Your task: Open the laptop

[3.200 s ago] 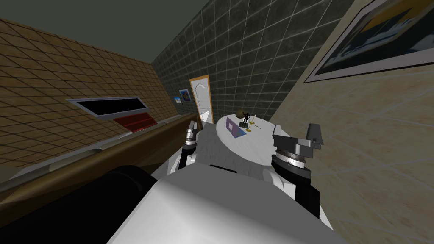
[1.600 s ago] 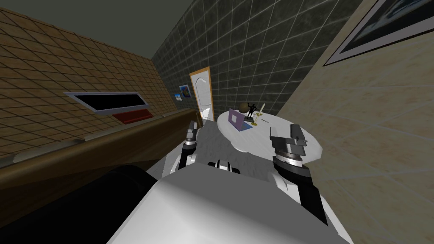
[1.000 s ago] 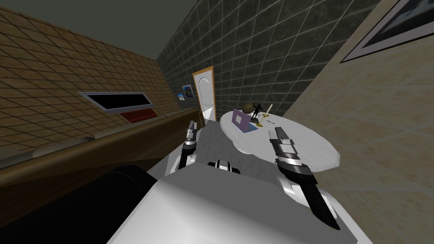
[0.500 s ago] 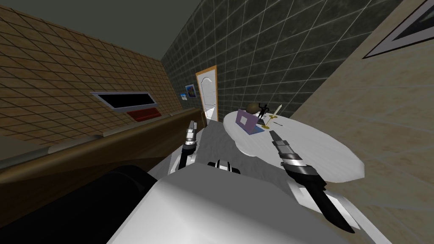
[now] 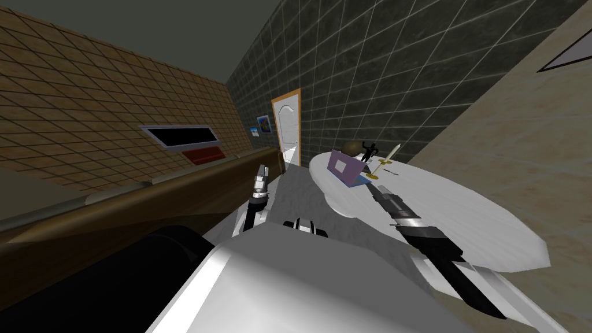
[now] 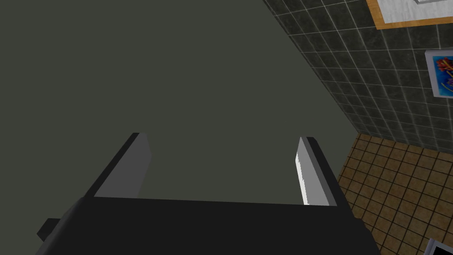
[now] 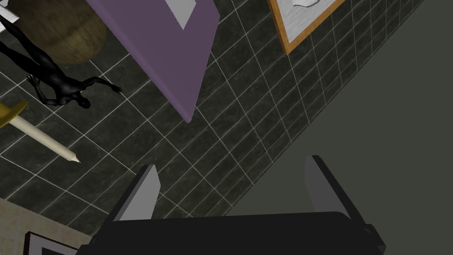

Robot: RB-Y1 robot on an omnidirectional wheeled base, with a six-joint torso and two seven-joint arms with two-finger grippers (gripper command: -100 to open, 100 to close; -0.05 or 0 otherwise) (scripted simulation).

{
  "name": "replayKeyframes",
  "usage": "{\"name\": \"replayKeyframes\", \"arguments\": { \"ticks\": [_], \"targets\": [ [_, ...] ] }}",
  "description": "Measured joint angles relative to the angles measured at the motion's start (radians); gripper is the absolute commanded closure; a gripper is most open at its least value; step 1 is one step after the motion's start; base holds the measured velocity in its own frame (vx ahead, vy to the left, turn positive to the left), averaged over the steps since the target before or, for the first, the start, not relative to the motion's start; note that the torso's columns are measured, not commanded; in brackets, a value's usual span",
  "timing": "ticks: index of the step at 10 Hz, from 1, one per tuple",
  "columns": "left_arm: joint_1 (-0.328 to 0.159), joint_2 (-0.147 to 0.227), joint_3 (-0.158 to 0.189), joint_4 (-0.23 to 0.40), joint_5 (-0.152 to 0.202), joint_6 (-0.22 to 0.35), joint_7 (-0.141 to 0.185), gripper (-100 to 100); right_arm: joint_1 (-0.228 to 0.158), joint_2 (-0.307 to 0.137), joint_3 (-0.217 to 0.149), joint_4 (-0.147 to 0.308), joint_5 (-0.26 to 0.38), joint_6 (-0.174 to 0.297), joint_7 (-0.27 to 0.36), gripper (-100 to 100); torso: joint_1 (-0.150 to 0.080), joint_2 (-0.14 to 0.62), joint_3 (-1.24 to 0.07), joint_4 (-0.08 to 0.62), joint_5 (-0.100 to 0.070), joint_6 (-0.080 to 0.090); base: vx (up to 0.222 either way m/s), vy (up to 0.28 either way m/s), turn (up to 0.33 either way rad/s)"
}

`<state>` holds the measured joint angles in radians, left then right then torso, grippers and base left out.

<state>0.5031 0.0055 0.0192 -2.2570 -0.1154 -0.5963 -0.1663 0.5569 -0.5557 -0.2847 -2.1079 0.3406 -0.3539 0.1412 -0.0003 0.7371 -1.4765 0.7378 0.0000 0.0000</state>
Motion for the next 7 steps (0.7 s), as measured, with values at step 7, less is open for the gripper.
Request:
{"name": "replayKeyframes", "arguments": {
  "ticks": [7],
  "targets": [
    [0.0,0.0,0.0,0.0,0.0,0.0,0.0,0,0.011,-0.189,-0.086,0.117,0.14,0.059,0.072,-100,0.0,0.001,0.001,0.0,0.0,0.0,0.029,0.064,0.053]
  ]
}}
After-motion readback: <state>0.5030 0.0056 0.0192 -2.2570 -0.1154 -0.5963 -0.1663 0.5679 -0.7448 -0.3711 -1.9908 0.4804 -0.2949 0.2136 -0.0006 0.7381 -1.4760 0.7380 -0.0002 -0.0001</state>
